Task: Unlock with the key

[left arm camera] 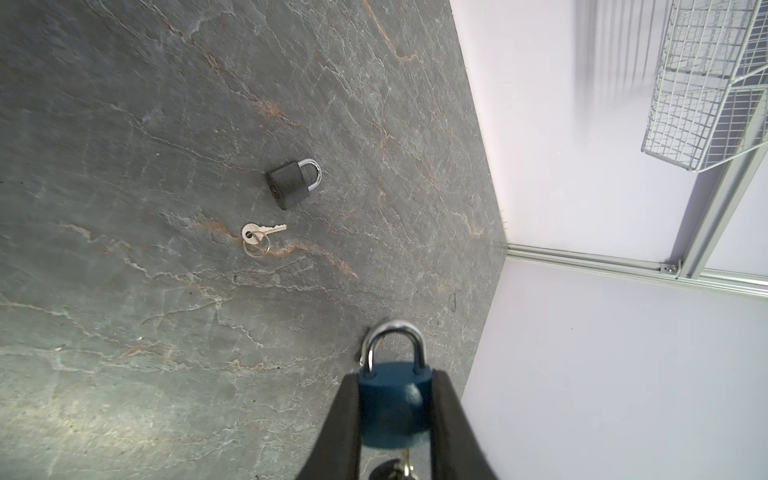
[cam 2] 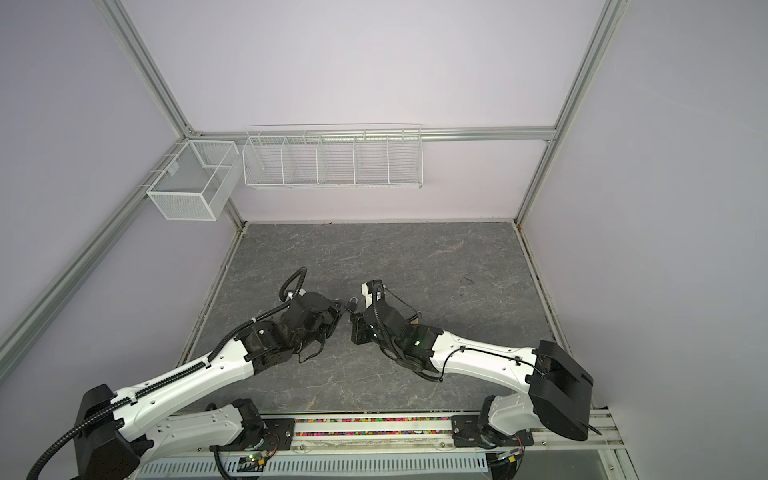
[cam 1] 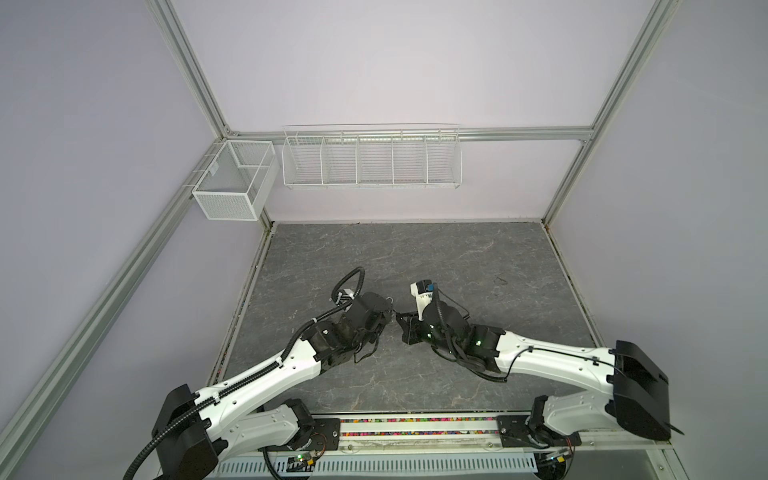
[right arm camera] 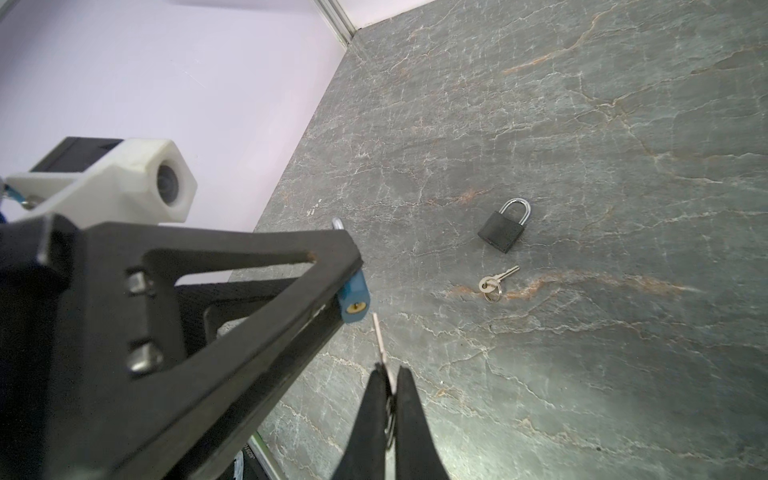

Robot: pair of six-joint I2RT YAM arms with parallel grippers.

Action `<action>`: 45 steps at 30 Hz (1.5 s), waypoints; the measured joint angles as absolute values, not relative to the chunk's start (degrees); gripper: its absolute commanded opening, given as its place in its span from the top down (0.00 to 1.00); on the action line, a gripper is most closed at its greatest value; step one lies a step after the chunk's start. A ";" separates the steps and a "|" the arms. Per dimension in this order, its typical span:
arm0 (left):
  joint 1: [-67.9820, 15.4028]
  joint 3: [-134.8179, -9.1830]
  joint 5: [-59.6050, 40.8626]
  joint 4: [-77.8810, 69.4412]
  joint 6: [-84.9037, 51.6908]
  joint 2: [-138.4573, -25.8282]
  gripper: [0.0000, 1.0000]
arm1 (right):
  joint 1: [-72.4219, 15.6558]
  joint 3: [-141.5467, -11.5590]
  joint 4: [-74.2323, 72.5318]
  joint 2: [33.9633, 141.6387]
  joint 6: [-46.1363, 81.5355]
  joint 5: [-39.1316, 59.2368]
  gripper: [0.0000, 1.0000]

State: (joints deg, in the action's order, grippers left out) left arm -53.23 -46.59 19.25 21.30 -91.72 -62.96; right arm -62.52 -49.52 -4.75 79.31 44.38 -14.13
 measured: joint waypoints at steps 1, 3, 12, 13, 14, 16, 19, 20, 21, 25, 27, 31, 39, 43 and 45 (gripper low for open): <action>-53.23 -46.59 19.25 21.26 -91.77 -62.96 1.00 | -62.52 -49.93 -4.71 79.57 44.38 -14.11 0.93; -53.23 -46.59 19.31 21.15 -91.94 -62.96 1.00 | -62.52 -50.68 -4.73 79.79 44.36 -14.11 0.94; -52.82 -46.46 19.31 19.94 -92.60 -62.98 1.00 | -62.50 -52.58 -4.69 80.18 44.12 -14.11 0.94; -52.75 -46.35 19.33 19.92 -92.71 -62.98 1.00 | -62.52 -52.64 -4.71 80.40 44.14 -14.11 0.94; -52.75 -46.15 19.33 19.84 -92.86 -62.96 1.00 | -62.52 -52.66 -4.69 80.60 44.14 -14.11 0.93; -52.75 -45.60 19.31 19.51 -93.03 -62.94 1.00 | -62.52 -52.66 -4.45 80.75 44.14 -14.09 0.94; -52.75 -45.30 19.29 19.18 -93.30 -62.67 1.00 | -62.52 -52.66 -4.32 80.75 44.14 -14.11 0.94; -52.75 -45.23 19.25 19.05 -93.43 -62.54 1.00 | -62.52 -52.66 -4.32 80.73 44.14 -14.11 0.94; -52.75 -45.15 19.22 18.94 -93.45 -62.46 1.00 | -62.52 -52.66 -4.32 80.73 44.10 -14.11 0.94; -52.75 -44.77 19.25 18.79 -93.47 -62.04 1.00 | -62.52 -52.66 -4.32 80.68 44.14 -14.09 0.94; -52.73 -44.64 19.25 18.76 -93.47 -61.80 1.00 | -62.52 -52.60 -4.36 80.68 44.14 -13.96 0.93; -52.71 -44.62 19.25 18.79 -93.49 -61.71 1.00 | -62.52 -52.60 -4.43 80.68 44.14 -13.91 0.94; -52.60 -44.16 19.29 18.81 -93.91 -60.99 1.00 | -62.61 -52.58 -4.60 80.68 44.14 -13.67 0.94; -52.60 -43.57 19.31 18.74 -94.15 -60.45 1.00 | -62.74 -52.47 -4.69 80.68 44.14 -13.43 0.94; -52.60 -43.53 19.31 18.72 -94.28 -60.42 1.00 | -62.74 -52.47 -4.69 80.68 44.14 -13.43 0.93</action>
